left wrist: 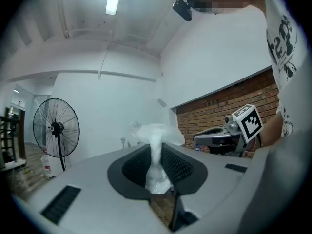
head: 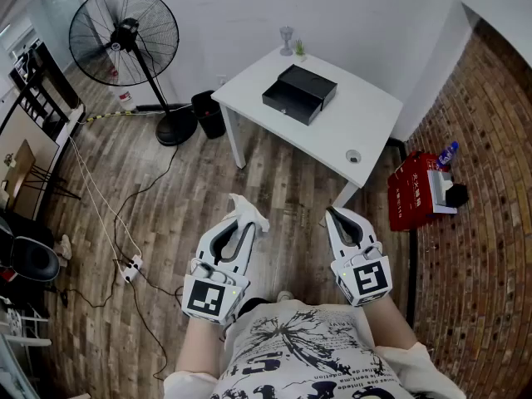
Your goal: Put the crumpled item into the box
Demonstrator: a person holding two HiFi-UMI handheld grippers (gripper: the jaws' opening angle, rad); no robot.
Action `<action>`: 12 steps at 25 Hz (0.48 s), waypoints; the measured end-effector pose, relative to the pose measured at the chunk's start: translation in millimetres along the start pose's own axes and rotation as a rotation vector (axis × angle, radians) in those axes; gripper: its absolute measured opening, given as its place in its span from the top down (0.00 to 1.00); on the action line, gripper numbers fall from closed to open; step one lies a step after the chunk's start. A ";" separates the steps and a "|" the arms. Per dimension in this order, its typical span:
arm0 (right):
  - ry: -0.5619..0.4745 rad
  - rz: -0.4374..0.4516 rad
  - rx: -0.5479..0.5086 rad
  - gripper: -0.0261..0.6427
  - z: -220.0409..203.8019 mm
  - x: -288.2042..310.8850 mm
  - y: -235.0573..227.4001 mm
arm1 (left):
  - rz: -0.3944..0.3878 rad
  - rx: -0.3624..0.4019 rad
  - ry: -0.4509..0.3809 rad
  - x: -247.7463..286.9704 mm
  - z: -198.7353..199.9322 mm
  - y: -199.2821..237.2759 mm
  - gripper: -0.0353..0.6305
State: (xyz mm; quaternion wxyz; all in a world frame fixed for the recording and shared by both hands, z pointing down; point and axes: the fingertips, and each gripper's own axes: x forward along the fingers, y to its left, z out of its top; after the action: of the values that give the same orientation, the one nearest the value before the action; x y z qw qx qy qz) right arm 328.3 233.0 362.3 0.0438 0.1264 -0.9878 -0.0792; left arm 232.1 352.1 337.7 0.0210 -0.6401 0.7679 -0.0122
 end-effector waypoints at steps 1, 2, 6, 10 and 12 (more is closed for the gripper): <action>0.000 -0.002 -0.002 0.94 -0.3 0.2 -4.6 | -0.006 0.010 0.015 2.5 -2.7 -2.0 0.83; 0.000 -0.004 -0.003 0.94 -0.7 0.6 -8.7 | -0.011 0.017 0.023 5.2 -4.2 -3.8 0.83; 0.000 0.004 0.004 0.94 -3.0 4.8 -15.7 | -0.009 0.001 -0.016 16.7 2.6 -6.2 0.83; 0.006 0.002 0.008 0.94 -6.4 9.8 -20.9 | -0.010 0.012 0.017 26.3 -1.0 -4.4 0.83; 0.014 -0.013 0.026 0.94 -8.6 13.6 -29.3 | -0.020 0.007 -0.010 36.5 1.8 -4.9 0.83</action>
State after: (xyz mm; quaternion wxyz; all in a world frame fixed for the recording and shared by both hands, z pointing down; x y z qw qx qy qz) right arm 323.2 200.3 366.7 0.0486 0.1340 -0.9876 -0.0656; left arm 230.4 315.3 335.6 0.0270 -0.6479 0.7612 -0.0119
